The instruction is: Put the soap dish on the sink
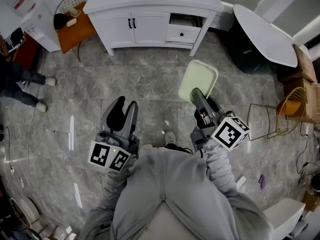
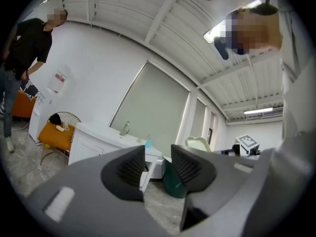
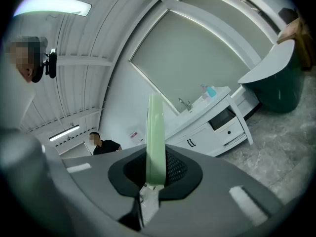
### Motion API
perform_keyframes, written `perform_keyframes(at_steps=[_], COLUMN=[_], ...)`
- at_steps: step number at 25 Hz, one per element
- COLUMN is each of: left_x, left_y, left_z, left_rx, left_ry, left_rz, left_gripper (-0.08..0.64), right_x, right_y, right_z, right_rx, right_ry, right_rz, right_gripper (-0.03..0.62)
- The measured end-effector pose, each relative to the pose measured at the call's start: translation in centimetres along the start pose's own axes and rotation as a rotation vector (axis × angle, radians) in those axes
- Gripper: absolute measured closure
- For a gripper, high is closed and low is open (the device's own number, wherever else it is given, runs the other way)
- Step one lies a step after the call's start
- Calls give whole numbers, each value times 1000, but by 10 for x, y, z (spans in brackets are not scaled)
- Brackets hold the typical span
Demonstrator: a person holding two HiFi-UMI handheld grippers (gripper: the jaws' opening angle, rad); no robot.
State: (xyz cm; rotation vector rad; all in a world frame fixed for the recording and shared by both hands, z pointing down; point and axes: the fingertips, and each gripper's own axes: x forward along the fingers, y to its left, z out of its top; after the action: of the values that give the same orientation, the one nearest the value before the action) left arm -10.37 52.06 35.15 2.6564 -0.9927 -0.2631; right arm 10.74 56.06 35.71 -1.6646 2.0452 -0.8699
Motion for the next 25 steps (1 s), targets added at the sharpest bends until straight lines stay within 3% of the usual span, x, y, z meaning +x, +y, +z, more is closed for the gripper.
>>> perform_keyframes(at_steps=[15,25], left_x=[9,42], left_y=[2,-5], left_z=[-2,1], left_rx=[13,49], left_ry=[0,-1], left_rz=[10,7], left_gripper=[387,387], right_x=[7,13], right_y=[-3,-17], right_z=[6,38], right_rx=[-33,-55], right_ry=[-5,-42], right_rz=[7,23], right_gripper=[571,571])
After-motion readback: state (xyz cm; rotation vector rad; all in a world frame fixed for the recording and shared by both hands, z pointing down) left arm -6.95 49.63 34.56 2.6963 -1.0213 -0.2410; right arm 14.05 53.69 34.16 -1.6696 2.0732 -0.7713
